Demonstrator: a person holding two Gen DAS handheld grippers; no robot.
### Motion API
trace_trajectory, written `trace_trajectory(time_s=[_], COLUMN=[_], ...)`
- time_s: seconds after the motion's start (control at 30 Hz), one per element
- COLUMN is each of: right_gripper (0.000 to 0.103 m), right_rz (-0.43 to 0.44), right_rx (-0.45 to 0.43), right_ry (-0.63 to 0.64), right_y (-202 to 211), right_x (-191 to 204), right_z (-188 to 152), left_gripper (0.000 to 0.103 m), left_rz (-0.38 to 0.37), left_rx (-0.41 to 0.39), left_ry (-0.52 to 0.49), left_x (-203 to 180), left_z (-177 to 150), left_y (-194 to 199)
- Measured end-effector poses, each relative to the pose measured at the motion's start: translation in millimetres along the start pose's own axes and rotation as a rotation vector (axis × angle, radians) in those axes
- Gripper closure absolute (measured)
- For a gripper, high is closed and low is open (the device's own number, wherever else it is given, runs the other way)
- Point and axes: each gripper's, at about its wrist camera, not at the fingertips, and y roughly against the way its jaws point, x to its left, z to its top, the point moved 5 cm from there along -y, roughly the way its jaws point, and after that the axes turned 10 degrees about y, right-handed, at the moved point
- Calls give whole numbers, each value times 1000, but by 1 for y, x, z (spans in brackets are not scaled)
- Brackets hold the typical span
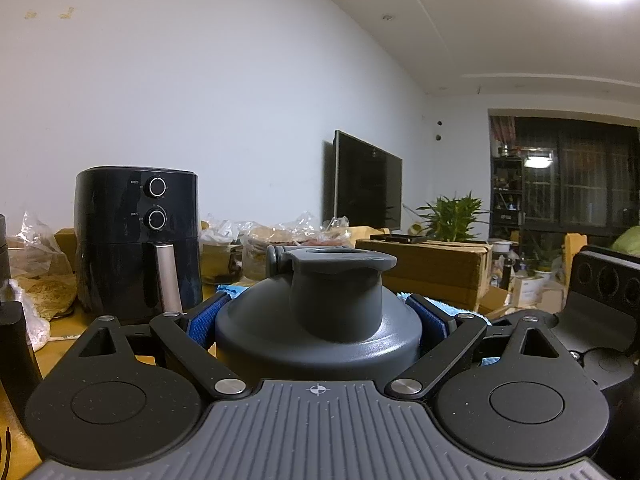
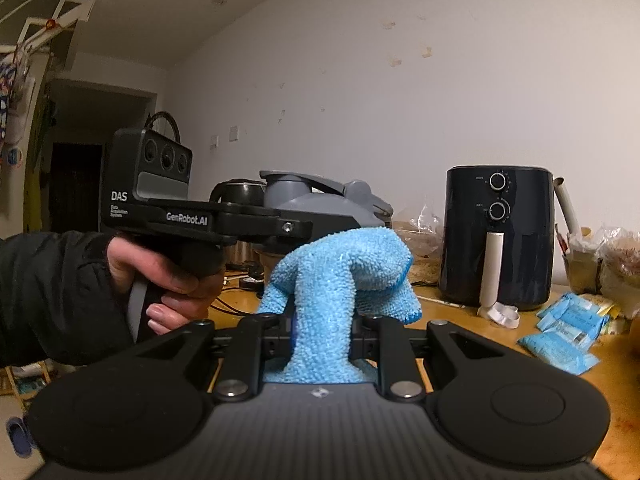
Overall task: Clean container
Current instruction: 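Bring the shaker bottle in the left gripper toward the cloth in the right gripper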
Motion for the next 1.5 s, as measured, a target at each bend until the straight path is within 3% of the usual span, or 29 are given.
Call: trace_trajectory(time_s=[0.53, 0.83, 1.5], right_gripper=[85, 86, 86], right_rz=[76, 101, 167], right_rx=[122, 93, 301], right_ry=[66, -5, 36], right_y=[-11, -11, -40], right_x=[-8, -14, -7], right_z=[16, 5, -42], left_gripper=[8, 8, 8], left_rz=[5, 19, 27], left_rx=[-12, -4, -2], left_ry=[9, 3, 2], left_x=[0, -3, -2], left_z=[1, 2, 1], left_y=[0, 0, -2])
